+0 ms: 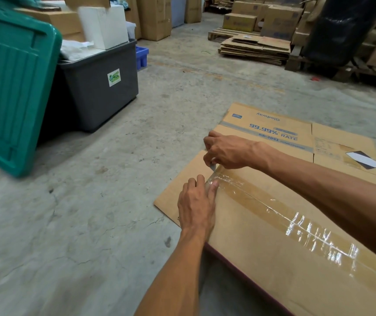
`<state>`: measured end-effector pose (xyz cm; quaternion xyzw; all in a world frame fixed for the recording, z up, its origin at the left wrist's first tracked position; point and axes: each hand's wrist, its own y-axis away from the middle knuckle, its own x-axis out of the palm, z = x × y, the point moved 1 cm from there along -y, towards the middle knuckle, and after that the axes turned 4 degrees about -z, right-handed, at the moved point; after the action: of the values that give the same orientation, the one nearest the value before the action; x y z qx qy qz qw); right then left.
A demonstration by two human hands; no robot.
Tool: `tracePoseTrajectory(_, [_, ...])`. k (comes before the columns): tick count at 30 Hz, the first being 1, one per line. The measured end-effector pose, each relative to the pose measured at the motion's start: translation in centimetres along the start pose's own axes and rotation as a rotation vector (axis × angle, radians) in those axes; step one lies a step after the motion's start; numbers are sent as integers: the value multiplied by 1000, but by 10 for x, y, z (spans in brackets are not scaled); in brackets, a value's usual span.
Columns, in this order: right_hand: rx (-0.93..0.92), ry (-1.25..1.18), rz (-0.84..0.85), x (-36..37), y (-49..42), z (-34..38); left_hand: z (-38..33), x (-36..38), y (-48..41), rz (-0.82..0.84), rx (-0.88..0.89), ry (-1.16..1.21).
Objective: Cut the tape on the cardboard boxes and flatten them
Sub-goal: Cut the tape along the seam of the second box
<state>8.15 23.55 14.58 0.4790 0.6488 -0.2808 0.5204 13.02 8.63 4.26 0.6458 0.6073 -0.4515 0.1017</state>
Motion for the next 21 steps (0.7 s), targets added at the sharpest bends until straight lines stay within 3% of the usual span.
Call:
tracePoseTrajectory(8, [79, -24, -128, 2, 20, -24, 0, -1, 2, -50, 39, -48])
tracePoseTrajectory(13, [452, 12, -406, -12, 41, -46, 1, -3, 4, -3, 15, -28])
tracePoseTrajectory(21, [499, -186, -366, -16, 57, -1, -9, -5, 1, 102, -55, 24])
